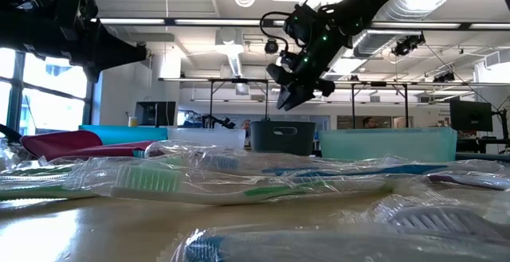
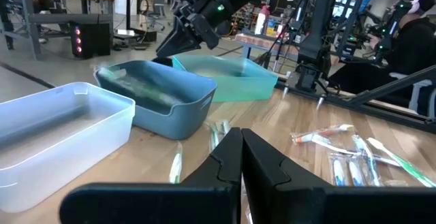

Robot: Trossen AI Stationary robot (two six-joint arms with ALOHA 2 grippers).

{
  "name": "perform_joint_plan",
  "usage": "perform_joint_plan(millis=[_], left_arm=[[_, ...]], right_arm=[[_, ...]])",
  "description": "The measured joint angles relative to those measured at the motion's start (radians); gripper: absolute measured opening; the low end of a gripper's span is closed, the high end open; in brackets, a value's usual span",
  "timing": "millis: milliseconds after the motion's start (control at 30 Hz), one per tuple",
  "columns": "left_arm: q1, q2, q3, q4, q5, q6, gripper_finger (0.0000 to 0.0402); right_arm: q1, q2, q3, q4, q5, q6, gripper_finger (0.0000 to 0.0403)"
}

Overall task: Pick & Place Toothbrushes
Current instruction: Put the green toothbrush into the dark blue bin, then put the violet toothbrush into the white bin

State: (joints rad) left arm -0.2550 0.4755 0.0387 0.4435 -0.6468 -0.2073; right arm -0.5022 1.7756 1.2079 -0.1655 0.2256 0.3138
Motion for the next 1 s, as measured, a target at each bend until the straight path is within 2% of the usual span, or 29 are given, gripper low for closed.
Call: perform_joint_plan(millis=[133, 300, 733, 867, 1000], left_arm=[[0.000, 0.000, 0.000, 0.000, 0.000, 0.000, 0.0000], [0.000, 0.000, 0.000, 0.000, 0.000, 0.000, 0.0000], [0.000, 0.000, 0.000, -0.005, -0.001, 0.000, 0.0000], [0.000, 0.000, 0.000, -0.006, -0.001, 0.000, 0.0000], [0.000, 0.000, 0.000, -0.006, -0.001, 0.000, 0.0000]], right_arm=[[0.000, 0.000, 0.000, -0.001, 0.000, -0.017, 0.0148], [0.000, 0.000, 0.000, 0.009, 0.000, -0.030, 0.0154], [0.026, -0.024, 0.000, 0.022, -0.082, -0.029, 0.0113], [0.024, -0.023, 0.000, 0.025, -0.154, -0.030, 0.0106], [0.025, -0.023, 0.000, 0.030, -0.181, -0.034, 0.0092]])
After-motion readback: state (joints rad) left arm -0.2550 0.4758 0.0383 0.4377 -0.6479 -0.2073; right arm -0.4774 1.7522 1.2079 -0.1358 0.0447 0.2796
